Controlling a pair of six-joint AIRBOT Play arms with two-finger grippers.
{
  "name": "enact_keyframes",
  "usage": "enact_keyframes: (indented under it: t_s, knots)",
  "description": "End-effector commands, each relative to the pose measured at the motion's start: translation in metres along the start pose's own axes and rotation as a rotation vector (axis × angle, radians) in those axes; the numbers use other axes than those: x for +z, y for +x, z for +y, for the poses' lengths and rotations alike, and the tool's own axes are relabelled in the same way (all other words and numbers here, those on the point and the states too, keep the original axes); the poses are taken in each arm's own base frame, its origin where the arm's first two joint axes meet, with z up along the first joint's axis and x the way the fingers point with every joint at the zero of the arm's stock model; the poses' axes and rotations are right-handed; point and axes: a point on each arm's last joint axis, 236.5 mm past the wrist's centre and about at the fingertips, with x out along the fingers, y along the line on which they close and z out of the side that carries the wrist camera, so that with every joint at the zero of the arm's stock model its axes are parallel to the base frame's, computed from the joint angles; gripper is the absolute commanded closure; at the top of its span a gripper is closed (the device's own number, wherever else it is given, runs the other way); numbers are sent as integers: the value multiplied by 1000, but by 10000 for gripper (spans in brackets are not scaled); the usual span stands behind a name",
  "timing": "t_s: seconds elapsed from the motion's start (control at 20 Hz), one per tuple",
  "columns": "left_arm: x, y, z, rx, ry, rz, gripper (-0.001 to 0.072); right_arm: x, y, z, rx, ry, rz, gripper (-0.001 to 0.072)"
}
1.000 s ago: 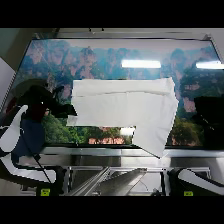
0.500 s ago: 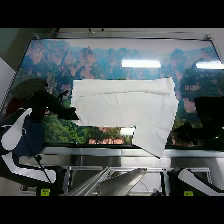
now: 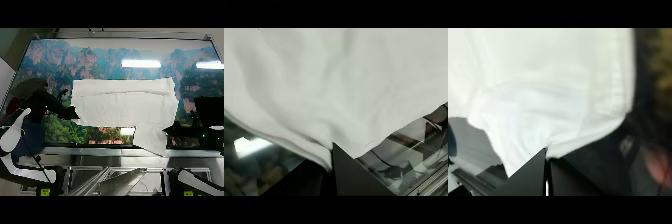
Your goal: Fold the shirts.
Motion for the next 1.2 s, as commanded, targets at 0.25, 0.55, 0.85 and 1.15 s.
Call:
enact_keyframes:
  t_s: [0.25, 0.55, 0.85, 1.15]
  knots:
    - [0, -96, -16, -18, -2, -239, 688, 73, -70, 116, 144, -302, -194, 691]
    - [77, -137, -35, 40, 113, -424, 689, 152, -65, 174, 119, -458, -290, 691]
    - [165, -109, -28, 90, 178, -413, 688, 235, 20, 177, 66, -512, -306, 691]
    - [219, -80, -2, 78, 107, -398, 688, 269, 64, 139, 19, -470, -295, 691]
